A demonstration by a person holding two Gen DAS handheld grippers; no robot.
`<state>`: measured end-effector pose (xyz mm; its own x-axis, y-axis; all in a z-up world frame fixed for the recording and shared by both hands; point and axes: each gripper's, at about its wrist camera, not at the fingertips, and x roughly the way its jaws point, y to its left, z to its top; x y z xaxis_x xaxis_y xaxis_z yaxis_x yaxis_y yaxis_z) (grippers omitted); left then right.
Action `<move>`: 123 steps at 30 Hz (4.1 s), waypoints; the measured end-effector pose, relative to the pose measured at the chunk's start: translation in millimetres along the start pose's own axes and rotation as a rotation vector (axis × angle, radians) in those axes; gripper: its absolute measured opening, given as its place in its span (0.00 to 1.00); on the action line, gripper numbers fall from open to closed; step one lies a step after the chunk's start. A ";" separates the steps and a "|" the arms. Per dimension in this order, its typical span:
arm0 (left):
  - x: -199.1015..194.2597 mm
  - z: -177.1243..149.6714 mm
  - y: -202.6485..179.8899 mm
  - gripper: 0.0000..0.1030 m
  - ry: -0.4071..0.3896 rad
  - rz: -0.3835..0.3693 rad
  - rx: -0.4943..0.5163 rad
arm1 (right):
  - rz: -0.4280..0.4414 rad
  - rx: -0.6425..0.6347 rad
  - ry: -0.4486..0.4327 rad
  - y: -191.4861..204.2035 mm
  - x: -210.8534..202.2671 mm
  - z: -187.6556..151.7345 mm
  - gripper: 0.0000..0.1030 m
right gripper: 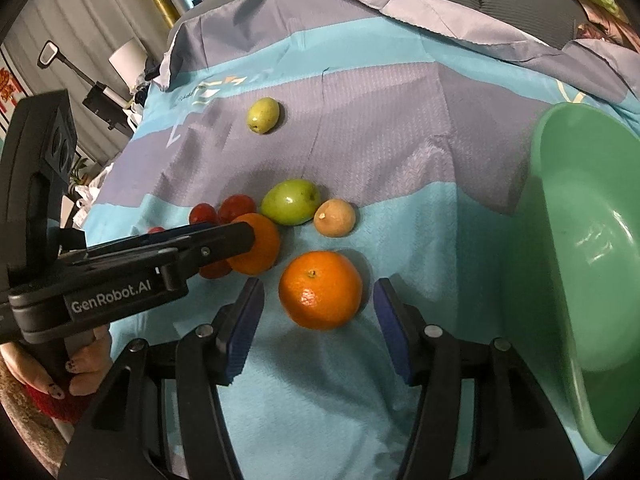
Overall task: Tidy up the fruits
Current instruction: 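Close both tools on their oranges and lift them off the sheet, then carry both held oranges over the green bowl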
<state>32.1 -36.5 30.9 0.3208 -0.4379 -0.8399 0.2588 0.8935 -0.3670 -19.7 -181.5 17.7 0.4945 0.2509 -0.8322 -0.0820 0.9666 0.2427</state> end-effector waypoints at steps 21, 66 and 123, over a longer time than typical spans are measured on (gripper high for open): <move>15.6 -4.3 -0.2 0.44 0.015 -0.002 -0.024 | -0.029 -0.029 -0.001 3.2 14.6 -2.4 0.47; -53.9 -9.1 -28.4 0.42 -0.208 -0.001 0.033 | 0.024 0.021 -0.181 -5.6 -55.3 3.0 0.46; -24.4 -12.2 -172.1 0.42 -0.283 -0.072 0.276 | -0.044 0.301 -0.383 -131.4 -147.8 -12.2 0.46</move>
<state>-31.5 -178.4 109.7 0.5213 -0.5426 -0.6586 0.5119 0.8164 -0.2674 -92.6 -344.9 102.7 0.7794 0.1186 -0.6152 0.1719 0.9038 0.3920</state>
